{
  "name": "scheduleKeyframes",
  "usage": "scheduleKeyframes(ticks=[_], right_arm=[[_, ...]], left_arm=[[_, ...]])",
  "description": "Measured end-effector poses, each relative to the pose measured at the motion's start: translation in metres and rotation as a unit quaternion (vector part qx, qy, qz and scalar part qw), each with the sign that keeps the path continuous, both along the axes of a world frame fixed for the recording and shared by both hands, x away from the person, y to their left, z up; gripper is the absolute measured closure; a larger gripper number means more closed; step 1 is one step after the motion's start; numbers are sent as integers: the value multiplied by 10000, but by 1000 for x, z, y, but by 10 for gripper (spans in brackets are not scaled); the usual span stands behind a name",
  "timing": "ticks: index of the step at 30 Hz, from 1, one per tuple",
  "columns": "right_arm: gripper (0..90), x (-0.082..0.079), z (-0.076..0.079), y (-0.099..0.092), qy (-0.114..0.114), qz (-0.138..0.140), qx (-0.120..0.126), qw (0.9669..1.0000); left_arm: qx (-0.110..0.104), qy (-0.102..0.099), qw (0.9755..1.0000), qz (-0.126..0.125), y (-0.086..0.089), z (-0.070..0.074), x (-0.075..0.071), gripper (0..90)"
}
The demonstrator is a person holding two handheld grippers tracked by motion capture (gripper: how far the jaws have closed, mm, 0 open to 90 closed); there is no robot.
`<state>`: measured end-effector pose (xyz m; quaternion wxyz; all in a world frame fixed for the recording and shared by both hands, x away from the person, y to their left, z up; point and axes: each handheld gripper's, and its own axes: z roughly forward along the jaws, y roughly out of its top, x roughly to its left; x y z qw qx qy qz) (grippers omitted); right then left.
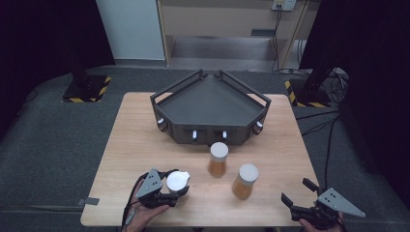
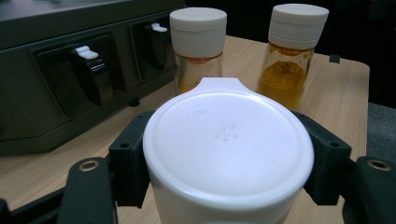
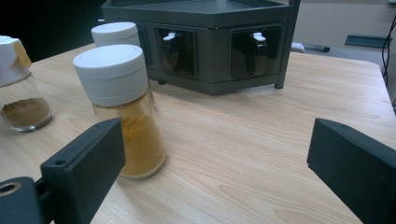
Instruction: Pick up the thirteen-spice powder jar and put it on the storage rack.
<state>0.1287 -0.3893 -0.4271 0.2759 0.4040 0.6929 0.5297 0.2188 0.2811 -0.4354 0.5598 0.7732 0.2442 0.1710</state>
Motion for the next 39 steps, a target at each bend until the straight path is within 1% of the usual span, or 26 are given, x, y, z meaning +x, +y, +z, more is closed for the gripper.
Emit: scheduleKeyframes(ticks=[4, 12, 18, 19, 20, 22, 26, 29, 30, 31, 33, 35, 38, 39], right_arm=[[43, 0, 0, 0, -2, -1, -2, 10000], [43, 0, 0, 0, -6, 9, 0, 10000], [43, 0, 0, 0, -3, 4, 3, 10000], [43, 0, 0, 0, -7, 5, -1, 10000], [43, 0, 0, 0, -4, 4, 0, 10000], [43, 0, 0, 0, -3, 8, 1, 10000], [43, 0, 0, 0, 5, 1, 7, 10000], [43, 0, 0, 0, 4, 2, 5, 10000], [43, 0, 0, 0, 4, 2, 5, 10000], [43, 0, 0, 0, -6, 4, -1, 10000], [43, 0, 0, 0, 3, 2, 9, 10000], [43, 0, 0, 0, 3, 2, 9, 10000], [43, 0, 0, 0, -2, 5, 7, 10000], [44, 0, 0, 0, 4, 8, 9, 10000]], left_arm=[[5, 1, 10000, -19, -1, 4, 1, 299], [-1, -80, 9999, -136, -2, 26, 8, 299], [-71, -93, 9998, -141, 0, 43, 16, 299], [-71, -93, 9998, -141, 0, 43, 16, 299], [-80, -91, 9998, -140, 1, 50, 19, 299], [-86, -115, 9998, -141, 1, 56, 22, 299], [-148, -86, 9997, -154, 2, 70, 28, 299], [-81, -118, 9998, -143, -1, 84, 31, 299], [-81, -118, 9998, -143, -1, 84, 31, 299], [-81, -92, 9999, -114, -2, 91, 34, 299], [-48, -134, 9998, -103, -4, 100, 36, 299], [-40, -141, 9999, -64, -6, 108, 39, 299], [-83, -107, 9999, -3, -7, 117, 43, 299], [-73, -126, 9999, 24, -8, 121, 44, 299]])
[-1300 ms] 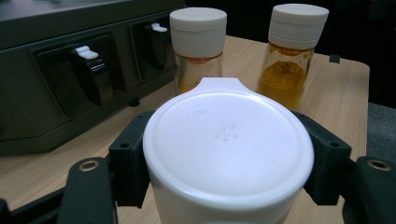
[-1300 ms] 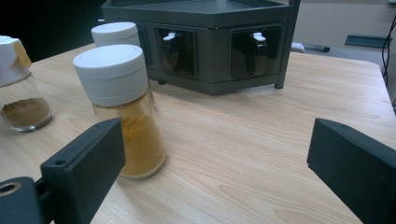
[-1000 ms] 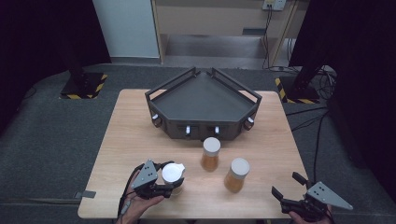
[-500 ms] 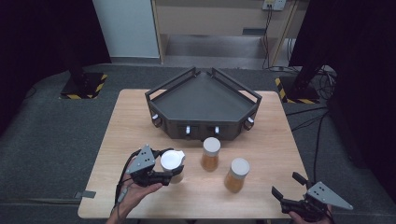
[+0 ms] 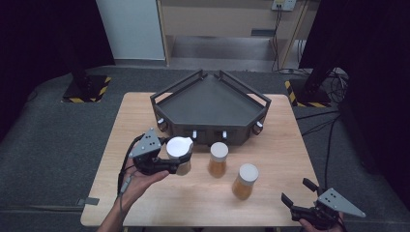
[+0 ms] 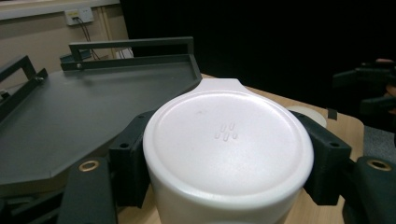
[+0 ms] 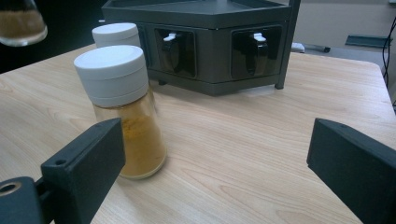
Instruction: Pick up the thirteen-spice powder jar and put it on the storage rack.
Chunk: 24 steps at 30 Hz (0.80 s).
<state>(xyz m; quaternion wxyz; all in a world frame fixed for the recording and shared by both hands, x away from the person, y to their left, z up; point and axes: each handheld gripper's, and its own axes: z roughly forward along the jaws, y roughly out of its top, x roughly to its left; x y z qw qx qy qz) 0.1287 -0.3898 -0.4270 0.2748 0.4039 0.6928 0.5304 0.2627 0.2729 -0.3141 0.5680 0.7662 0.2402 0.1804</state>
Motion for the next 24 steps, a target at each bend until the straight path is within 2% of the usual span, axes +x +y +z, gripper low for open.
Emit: scheduleKeyframes(ticks=[4, 10, 17, 24], right_arm=[[44, 0, 0, 0, 9, -4, 7, 10000], [44, 0, 0, 0, 8, 4, 2, 10000], [45, 1, 0, 0, 25, 3, 13, 10000], [45, 1, 0, -1, 32, 3, 33, 10000]], left_arm=[[2, -96, 9999, 51, -3, 16, 4, 299], [-189, -134, 9997, 119, 0, 37, 18, 299], [-85, -241, 9994, 251, -7, 61, 35, 299], [-160, -266, 9984, 474, -13, 71, 58, 299]])
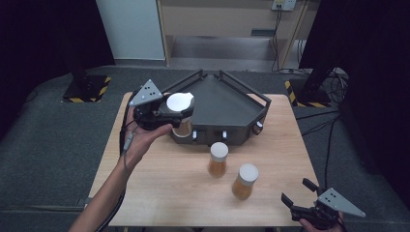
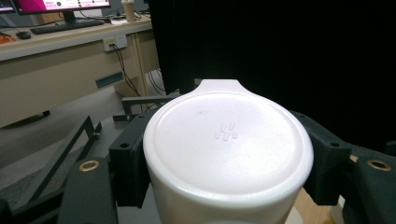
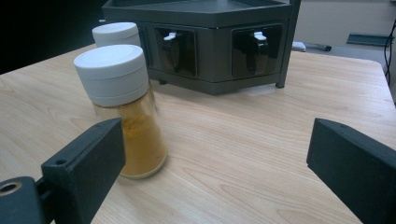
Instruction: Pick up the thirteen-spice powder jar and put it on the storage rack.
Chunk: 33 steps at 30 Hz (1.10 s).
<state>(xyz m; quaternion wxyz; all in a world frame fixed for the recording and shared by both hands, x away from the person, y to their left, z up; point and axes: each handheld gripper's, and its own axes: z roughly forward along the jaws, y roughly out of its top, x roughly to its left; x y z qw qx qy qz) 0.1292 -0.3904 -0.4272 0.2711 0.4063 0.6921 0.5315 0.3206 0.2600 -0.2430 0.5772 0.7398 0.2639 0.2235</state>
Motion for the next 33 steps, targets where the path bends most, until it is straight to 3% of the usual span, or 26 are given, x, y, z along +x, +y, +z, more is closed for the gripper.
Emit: scheduleKeyframes(ticks=[4, 8, 16, 20, 22, 28, 33], right_arm=[[46, 0, 0, 0, 6, 3, 17, 10000], [45, 0, 0, -1, 6, 6, 18, 10000], [46, 1, -1, -1, 5, 6, 23, 10000], [46, 1, -1, -2, 13, 15, 50, 10000], [46, 2, -2, -2, 8, 26, 41, 10000], [46, 1, -1, -3, 17, 22, 51, 10000], [46, 1, -1, -3, 51, 19, 71, 10000]], left_arm=[[-25, 30, 9999, 113, -3, 1, 11, 299], [50, 127, 9992, 379, -9, 0, 29, 299], [-11, 245, 9964, 813, -14, -14, 61, 299], [52, 301, 9955, 893, -18, -20, 74, 299], [155, 260, 9947, 981, -22, -23, 77, 299], [96, 285, 9931, 1137, -26, -37, 89, 299], [33, 377, 9899, 1364, -28, -48, 95, 299]])
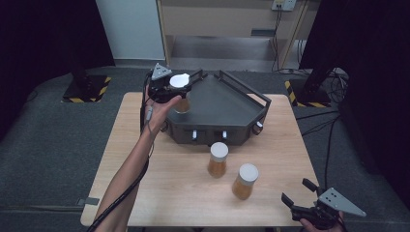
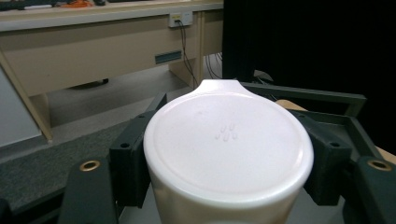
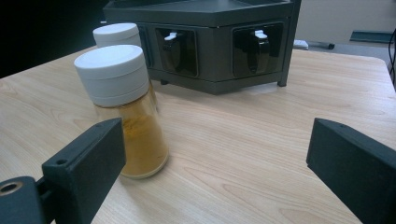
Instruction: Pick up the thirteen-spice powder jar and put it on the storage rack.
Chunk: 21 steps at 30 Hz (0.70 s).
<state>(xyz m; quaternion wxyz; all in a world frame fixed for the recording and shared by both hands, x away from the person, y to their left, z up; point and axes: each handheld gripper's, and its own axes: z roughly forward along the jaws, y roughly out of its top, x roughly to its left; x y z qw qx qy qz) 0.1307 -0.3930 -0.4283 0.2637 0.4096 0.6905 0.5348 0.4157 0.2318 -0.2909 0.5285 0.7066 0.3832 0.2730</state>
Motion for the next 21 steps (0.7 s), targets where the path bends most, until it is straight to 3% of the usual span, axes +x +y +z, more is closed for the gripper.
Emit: scheduleKeyframes(ticks=[5, 7, 21], right_arm=[[46, 0, 0, 0, 0, 13, 12, 10000], [46, 0, 0, -1, -1, 16, 19, 10000], [47, 0, -1, -1, 1, 18, 29, 10000]], left_arm=[[-55, 57, 9998, 183, -1, -13, 5, 299], [29, 33, 9997, 235, -3, -16, 5, 300], [111, 29, 9995, 282, -8, -21, 9, 299]])
